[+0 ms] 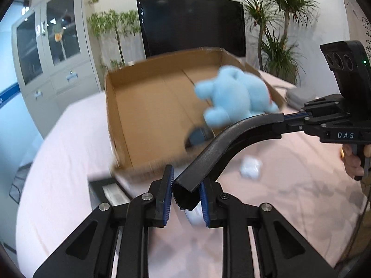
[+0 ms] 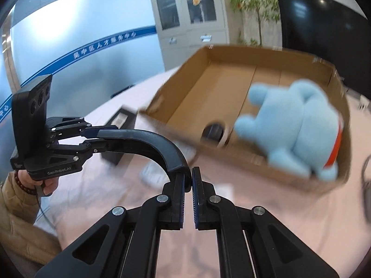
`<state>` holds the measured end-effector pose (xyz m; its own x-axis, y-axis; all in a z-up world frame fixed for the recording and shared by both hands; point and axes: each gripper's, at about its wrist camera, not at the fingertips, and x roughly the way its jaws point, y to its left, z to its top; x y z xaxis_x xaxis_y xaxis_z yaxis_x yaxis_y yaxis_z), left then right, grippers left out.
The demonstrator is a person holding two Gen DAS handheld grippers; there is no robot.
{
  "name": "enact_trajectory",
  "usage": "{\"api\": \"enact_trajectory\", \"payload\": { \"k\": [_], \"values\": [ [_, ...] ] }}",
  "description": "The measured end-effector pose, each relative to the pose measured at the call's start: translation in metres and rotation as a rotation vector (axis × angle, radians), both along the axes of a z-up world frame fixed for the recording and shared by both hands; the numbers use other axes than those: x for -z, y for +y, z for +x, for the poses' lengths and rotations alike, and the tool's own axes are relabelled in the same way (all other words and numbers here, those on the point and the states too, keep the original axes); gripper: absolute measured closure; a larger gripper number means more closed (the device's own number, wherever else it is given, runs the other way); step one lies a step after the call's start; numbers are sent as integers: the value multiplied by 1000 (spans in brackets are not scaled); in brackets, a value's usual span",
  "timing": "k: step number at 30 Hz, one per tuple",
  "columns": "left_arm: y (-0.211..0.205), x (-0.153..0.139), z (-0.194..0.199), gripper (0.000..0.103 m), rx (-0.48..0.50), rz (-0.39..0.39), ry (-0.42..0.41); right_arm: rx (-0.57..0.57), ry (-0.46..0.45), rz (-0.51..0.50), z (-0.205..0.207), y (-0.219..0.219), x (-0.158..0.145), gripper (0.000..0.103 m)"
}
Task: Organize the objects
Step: 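Push the plush toy deeper into the box with the right gripper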
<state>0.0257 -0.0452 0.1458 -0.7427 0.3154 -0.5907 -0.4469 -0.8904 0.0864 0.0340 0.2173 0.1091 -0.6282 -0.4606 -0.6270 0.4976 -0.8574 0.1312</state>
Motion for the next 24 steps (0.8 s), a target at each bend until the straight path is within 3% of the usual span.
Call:
{"api": "enact_trajectory", "payload": {
  "k": [4, 10, 16, 24],
  "values": [
    [8, -13, -50, 83, -26, -6, 15, 52, 30, 0, -49, 4, -22, 99],
    [19, -10, -114, 83, -83, -41, -4, 120, -38, -45, -126, 10, -18, 99],
    [26, 1, -125, 82, -136, -87, 0, 149, -100, -64, -163, 12, 2, 98],
    [38, 5, -130, 81, -142, -133, -9, 162, -121, -60, -174, 16, 14, 98]
  ]
}}
